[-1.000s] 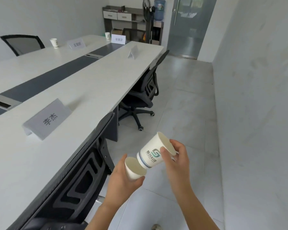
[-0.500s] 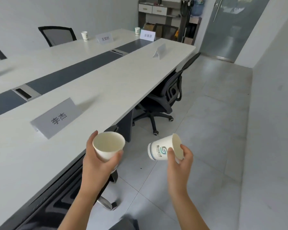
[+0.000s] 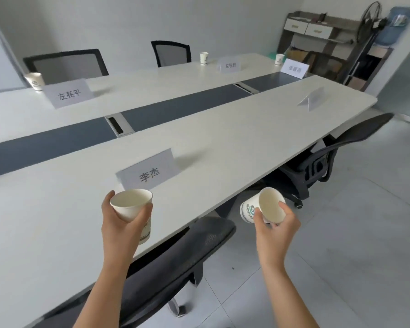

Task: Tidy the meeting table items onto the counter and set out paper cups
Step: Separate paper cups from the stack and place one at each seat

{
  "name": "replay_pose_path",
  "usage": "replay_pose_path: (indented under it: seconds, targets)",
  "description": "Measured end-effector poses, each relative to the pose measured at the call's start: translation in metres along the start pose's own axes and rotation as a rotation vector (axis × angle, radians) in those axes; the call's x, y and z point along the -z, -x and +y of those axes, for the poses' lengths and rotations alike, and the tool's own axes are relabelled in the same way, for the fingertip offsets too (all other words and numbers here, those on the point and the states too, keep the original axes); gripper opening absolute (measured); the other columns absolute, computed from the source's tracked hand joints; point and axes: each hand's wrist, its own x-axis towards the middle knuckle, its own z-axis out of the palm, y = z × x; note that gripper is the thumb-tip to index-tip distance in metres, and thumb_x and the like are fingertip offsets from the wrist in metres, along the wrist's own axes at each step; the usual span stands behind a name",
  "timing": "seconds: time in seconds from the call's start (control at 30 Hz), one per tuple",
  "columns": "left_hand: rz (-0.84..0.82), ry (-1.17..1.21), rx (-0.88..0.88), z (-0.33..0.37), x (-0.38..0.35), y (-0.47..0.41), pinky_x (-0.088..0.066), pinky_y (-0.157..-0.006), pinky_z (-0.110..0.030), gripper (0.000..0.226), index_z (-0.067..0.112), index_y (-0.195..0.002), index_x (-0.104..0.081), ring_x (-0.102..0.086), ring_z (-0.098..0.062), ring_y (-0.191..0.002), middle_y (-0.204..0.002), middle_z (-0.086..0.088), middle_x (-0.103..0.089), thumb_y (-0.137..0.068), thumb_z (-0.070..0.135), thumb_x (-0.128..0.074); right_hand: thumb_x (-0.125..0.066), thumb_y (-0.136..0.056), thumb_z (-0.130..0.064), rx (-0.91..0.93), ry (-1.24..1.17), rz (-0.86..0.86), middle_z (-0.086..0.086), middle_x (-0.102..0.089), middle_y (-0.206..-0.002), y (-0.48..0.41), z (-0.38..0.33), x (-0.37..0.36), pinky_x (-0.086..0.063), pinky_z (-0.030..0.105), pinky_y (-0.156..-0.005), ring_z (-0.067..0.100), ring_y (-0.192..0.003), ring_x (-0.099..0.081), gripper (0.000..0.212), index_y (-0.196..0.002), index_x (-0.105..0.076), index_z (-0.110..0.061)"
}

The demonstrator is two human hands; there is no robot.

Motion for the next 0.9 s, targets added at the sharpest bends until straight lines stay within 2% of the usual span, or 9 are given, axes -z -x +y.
replay_pose_path:
  seconds: [0.1,0.17,0.23,0.3,0.4,0.47,0.53,0.6,0.9]
  targets:
    - [0.038,-0.026,0.016,-0.002,-0.002,-0.005,-0.044,-0.068,-0.019,0.077,0.025,-0.138,-0.026,-0.049,-0.020,-0.098,-0.112,0.001,-0.045,-0.076,0.023,-0.072,-0.073,-0.070,-0.008,0.045,0.020,-0.101,-0.014,-0.044,-0.102,-0.025,-0.002,-0.021,-0.048,0.049,-0.092,0.036,-0.112,-0.049,0.050,-0.114,-0.050,-0.007]
    - [0.069,-0.049,0.039,-0.005,0.000,-0.006,-0.037,-0.055,-0.012,0.075,0.024,-0.139,-0.025,-0.048,-0.018,-0.095,-0.111,0.001,-0.045,-0.078,0.020,-0.069,-0.073,-0.071,-0.010,0.052,0.057,-0.192,-0.009,-0.046,-0.102,-0.039,-0.003,-0.037,-0.050,0.041,-0.088,0.035,-0.114,-0.047,0.050,-0.115,-0.050,-0.008]
    - [0.103,-0.087,0.057,-0.009,0.004,-0.007,-0.036,-0.055,-0.013,0.076,0.026,-0.139,-0.025,-0.048,-0.019,-0.096,-0.113,0.001,-0.045,-0.077,0.021,-0.070,-0.071,-0.073,-0.009,0.053,0.092,-0.282,-0.010,-0.043,-0.103,-0.050,-0.006,-0.052,-0.046,0.038,-0.090,0.030,-0.116,-0.043,0.048,-0.116,-0.049,-0.008]
    - [0.135,-0.129,0.070,-0.011,0.007,-0.008,-0.039,-0.054,-0.013,0.078,0.026,-0.138,-0.025,-0.048,-0.020,-0.096,-0.114,0.000,-0.045,-0.076,0.021,-0.071,-0.070,-0.075,-0.007,0.048,0.138,-0.393,0.006,-0.045,-0.117,-0.061,-0.006,-0.069,-0.041,0.032,-0.091,0.029,-0.118,-0.041,0.049,-0.118,-0.047,-0.006]
    - [0.182,-0.168,0.098,-0.011,0.006,-0.011,-0.042,-0.039,-0.009,0.078,0.026,-0.138,-0.026,-0.050,-0.019,-0.085,-0.114,-0.001,-0.044,-0.075,0.017,-0.072,-0.067,-0.075,-0.004,0.033,0.193,-0.570,0.016,-0.042,-0.127,-0.072,0.001,-0.094,-0.039,0.030,-0.089,0.027,-0.113,-0.046,0.051,-0.121,-0.046,-0.005]
    - [0.197,-0.213,0.103,-0.012,0.007,-0.015,-0.048,-0.048,-0.014,0.080,0.029,-0.138,-0.026,-0.050,-0.022,-0.094,-0.119,-0.002,-0.046,-0.074,0.020,-0.073,-0.067,-0.075,-0.004,0.028,0.216,-0.660,0.016,-0.041,-0.128,-0.075,0.007,-0.111,-0.039,0.031,-0.089,0.022,-0.108,-0.046,0.053,-0.122,-0.045,-0.006]
    - [0.210,-0.270,0.113,-0.018,0.009,-0.018,-0.056,-0.074,-0.037,0.083,0.034,-0.136,-0.025,-0.051,-0.028,-0.108,-0.127,-0.003,-0.047,-0.070,0.027,-0.076,-0.068,-0.075,-0.006,0.041,0.238,-0.738,0.012,-0.042,-0.129,-0.075,0.015,-0.128,-0.037,0.029,-0.091,0.022,-0.111,-0.046,0.054,-0.123,-0.044,-0.008]
    - [0.220,-0.302,0.127,-0.018,0.009,-0.016,-0.051,-0.087,-0.052,0.086,0.039,-0.134,-0.024,-0.052,-0.032,-0.111,-0.130,-0.005,-0.048,-0.067,0.030,-0.077,-0.069,-0.075,-0.009,0.076,0.275,-0.790,0.009,-0.044,-0.129,-0.075,0.022,-0.142,-0.037,0.028,-0.091,0.024,-0.116,-0.046,0.054,-0.123,-0.045,-0.010]
    - [0.311,-0.364,0.114,-0.022,0.017,-0.017,-0.041,-0.099,-0.052,0.090,0.035,-0.138,-0.021,-0.045,-0.028,-0.120,-0.135,-0.005,-0.047,-0.068,0.028,-0.077,-0.068,-0.077,-0.016,0.212,0.524,-0.849,0.013,-0.040,-0.132,-0.078,0.046,-0.178,-0.046,0.037,-0.085,0.032,-0.113,-0.049,0.054,-0.125,-0.045,-0.010]
